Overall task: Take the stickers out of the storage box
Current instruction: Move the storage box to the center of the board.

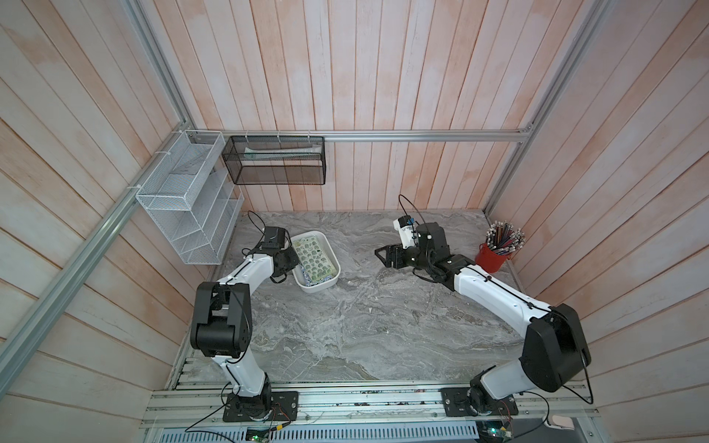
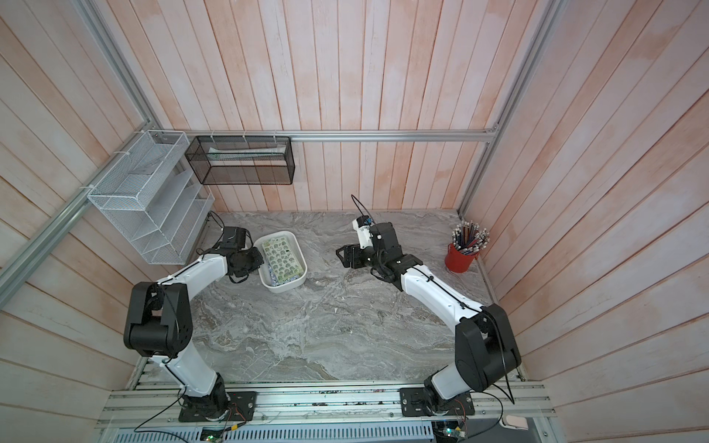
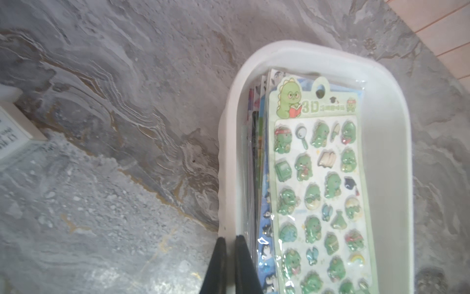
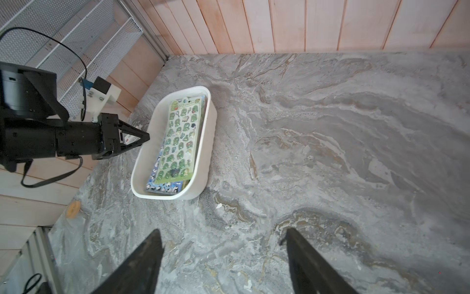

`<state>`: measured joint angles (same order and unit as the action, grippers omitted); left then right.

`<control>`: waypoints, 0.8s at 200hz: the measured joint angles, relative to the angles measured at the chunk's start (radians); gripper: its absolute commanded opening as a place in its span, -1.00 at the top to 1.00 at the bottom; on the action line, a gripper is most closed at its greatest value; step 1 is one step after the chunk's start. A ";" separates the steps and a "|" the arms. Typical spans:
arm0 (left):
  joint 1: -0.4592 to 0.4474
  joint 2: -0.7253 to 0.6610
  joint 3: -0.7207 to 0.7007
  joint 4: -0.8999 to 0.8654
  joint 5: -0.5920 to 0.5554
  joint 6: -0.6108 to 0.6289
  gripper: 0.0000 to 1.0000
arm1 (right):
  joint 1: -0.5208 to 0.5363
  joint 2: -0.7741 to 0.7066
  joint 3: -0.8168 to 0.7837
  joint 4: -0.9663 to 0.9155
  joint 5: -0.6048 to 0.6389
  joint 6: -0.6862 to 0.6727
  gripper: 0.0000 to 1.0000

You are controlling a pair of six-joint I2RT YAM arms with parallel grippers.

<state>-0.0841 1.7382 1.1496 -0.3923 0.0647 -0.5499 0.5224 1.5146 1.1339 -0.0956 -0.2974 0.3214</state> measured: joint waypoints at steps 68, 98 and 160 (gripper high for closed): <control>-0.175 -0.050 -0.056 0.038 0.010 -0.132 1.00 | 0.066 0.103 0.165 -0.151 -0.003 -0.002 0.14; -0.239 -0.050 -0.056 0.067 0.006 -0.173 1.00 | 0.108 0.206 0.246 -0.206 0.010 -0.011 0.22; -0.290 -0.034 -0.071 0.129 0.006 -0.216 1.00 | 0.131 0.429 0.430 -0.324 0.113 -0.034 0.42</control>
<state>-0.3737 1.7039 1.0782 -0.2634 0.0704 -0.7654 0.6537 1.9434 1.5635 -0.4194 -0.1848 0.2878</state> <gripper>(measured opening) 0.088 0.310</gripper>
